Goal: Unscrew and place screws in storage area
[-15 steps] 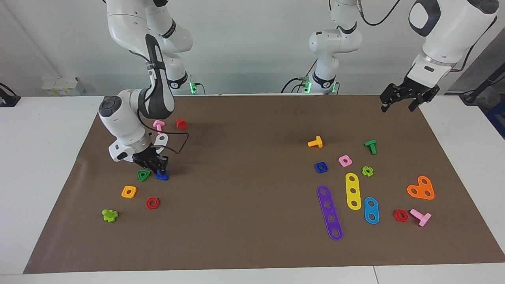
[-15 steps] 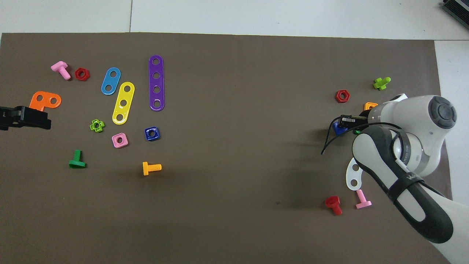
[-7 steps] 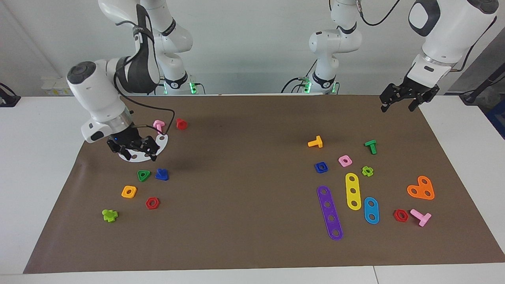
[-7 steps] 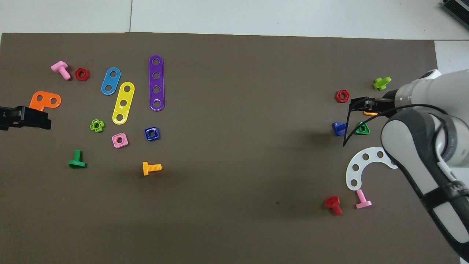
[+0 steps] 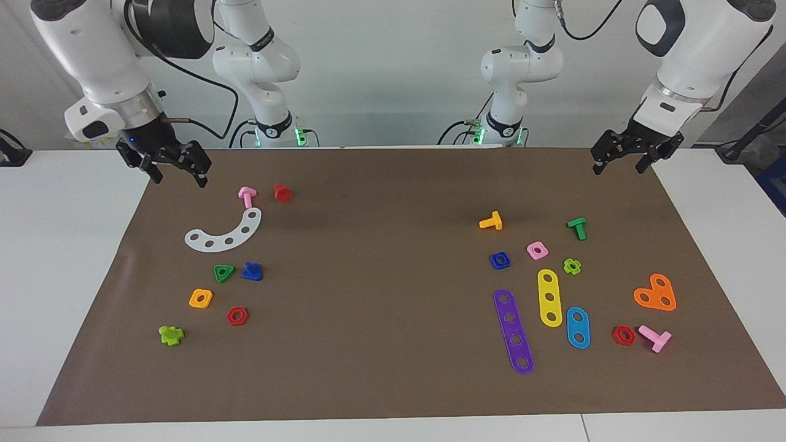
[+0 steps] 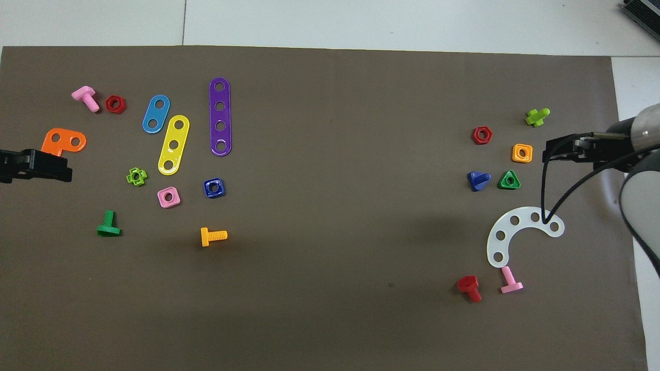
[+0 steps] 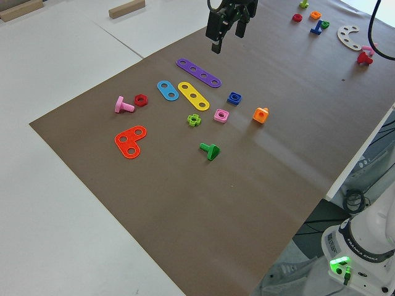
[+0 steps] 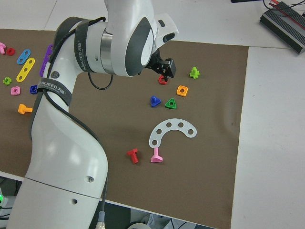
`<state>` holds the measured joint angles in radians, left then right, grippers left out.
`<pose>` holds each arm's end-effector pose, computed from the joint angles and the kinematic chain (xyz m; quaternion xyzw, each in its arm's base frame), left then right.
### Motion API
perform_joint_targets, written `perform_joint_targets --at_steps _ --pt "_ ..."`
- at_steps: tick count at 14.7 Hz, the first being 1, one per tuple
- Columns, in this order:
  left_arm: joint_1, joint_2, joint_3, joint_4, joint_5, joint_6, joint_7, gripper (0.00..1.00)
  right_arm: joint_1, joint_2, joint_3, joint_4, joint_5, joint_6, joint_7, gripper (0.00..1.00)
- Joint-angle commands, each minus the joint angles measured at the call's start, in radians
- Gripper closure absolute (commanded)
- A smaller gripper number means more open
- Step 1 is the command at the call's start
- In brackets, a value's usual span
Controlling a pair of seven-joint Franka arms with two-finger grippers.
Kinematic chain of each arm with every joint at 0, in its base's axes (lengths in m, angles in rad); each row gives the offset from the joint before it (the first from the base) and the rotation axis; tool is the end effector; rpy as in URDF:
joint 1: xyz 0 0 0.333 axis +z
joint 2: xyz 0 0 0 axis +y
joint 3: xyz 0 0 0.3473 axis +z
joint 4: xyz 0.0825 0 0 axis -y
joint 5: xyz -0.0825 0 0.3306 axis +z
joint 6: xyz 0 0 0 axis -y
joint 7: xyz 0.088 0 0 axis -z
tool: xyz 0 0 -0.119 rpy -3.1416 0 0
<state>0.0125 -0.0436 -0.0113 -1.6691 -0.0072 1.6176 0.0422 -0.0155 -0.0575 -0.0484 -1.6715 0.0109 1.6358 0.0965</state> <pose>0.4890 -0.0004 0.6282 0.9998 -0.0203 -0.0039 0.0034 0.4859 -0.0307 0.6355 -0.9967 0.0804 -0.0108 0.0070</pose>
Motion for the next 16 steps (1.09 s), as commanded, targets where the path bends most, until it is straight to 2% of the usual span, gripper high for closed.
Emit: perform_joint_targets --at_steps 1,5,7,10,16 --pt "0.006 -0.027 -0.001 -0.027 -0.003 0.005 0.015 0.00 -0.011 -0.027 0.012 -0.002 -0.020 -0.024 0.019 0.00" --pt "0.006 -0.027 -0.001 -0.027 -0.003 0.005 0.015 0.00 -0.007 -0.031 0.013 -0.001 -0.020 -0.030 -0.003 0.00" --pt "0.006 -0.027 -0.001 -0.027 -0.003 0.005 0.015 0.00 0.002 -0.019 0.015 0.015 -0.028 -0.075 -0.006 0.00" --pt "0.006 -0.027 -0.001 -0.027 -0.003 0.005 0.015 0.00 0.006 0.047 0.025 0.113 -0.052 -0.119 -0.006 0.00" --pt "0.006 -0.027 -0.001 -0.027 -0.003 0.005 0.015 0.00 0.037 0.038 0.033 0.085 -0.042 -0.085 0.022 0.00"
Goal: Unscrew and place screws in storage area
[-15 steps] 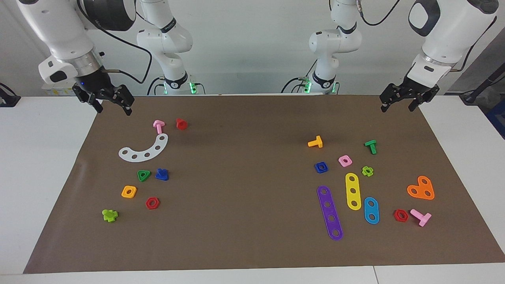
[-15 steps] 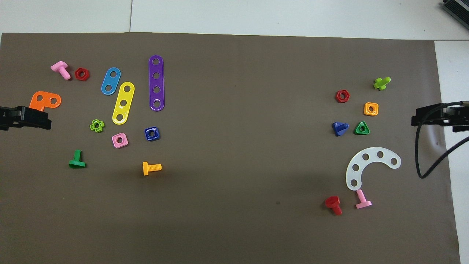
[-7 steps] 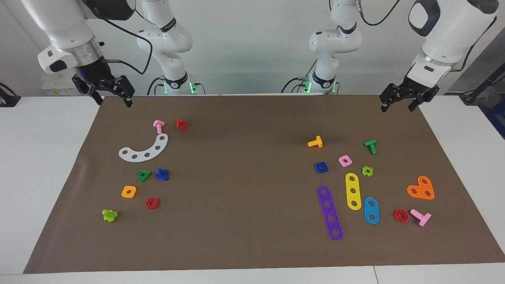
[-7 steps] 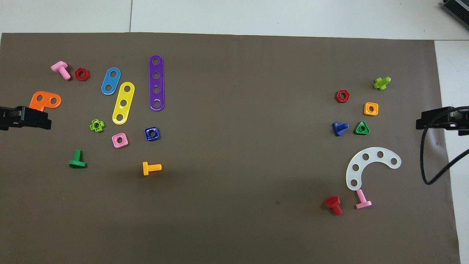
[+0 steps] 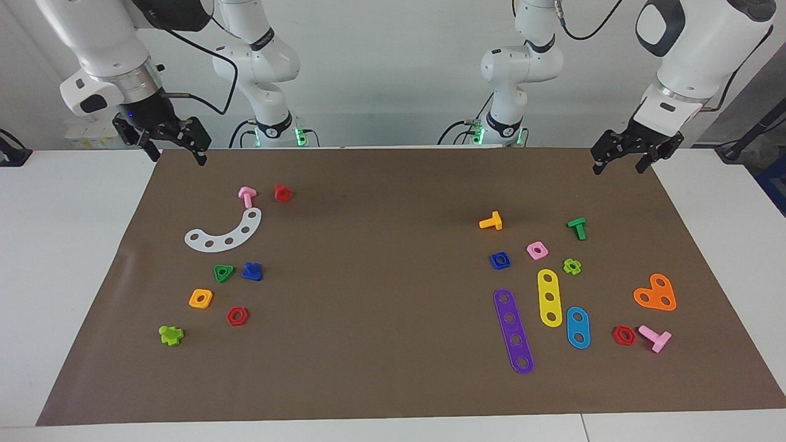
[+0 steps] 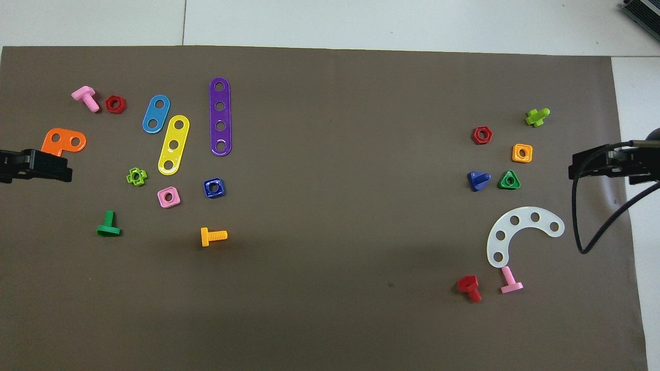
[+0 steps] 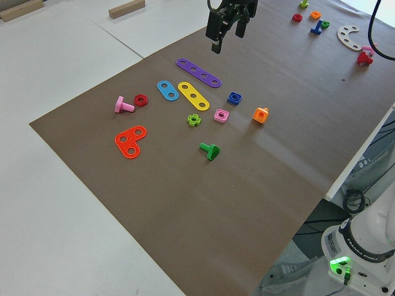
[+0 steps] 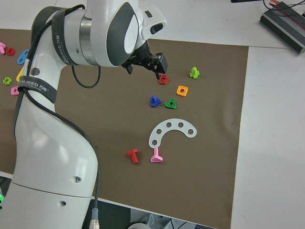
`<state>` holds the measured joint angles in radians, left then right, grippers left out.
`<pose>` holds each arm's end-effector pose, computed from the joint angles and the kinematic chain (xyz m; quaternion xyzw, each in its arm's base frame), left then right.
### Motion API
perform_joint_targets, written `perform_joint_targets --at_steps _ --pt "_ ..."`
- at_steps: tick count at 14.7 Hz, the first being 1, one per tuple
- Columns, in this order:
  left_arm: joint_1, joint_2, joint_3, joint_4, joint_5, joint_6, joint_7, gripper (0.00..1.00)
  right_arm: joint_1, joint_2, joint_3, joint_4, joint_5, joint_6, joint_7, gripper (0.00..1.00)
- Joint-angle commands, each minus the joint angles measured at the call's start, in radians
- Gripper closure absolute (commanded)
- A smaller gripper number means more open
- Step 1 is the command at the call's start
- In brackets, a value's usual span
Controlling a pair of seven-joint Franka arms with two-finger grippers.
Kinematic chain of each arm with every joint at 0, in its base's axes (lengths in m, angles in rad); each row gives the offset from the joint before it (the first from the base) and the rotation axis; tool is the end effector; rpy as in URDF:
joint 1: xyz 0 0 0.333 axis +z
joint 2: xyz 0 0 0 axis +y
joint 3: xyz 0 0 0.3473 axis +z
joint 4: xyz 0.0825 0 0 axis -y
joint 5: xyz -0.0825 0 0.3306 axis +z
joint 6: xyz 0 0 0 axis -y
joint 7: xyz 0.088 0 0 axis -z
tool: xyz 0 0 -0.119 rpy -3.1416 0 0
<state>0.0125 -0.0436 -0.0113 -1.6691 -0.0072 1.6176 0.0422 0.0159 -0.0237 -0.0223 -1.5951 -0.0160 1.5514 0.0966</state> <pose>0.4890 -0.0004 0.6282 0.9998 -0.0203 -0.0039 0.0034 0.4905 -0.0052 0.6437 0.9986 -0.0515 -0.0096 0.0082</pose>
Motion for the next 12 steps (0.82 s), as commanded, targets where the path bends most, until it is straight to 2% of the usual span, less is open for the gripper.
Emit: perform_joint_targets --at_steps 1,12 --pt "0.006 -0.027 -0.001 -0.027 -0.003 0.005 0.015 0.00 0.006 0.002 0.007 0.007 -0.015 -0.001 0.028 0.00" --pt "0.006 -0.027 -0.001 -0.027 -0.003 0.005 0.015 0.00 -0.001 0.001 0.005 0.009 -0.004 -0.021 0.025 0.00"
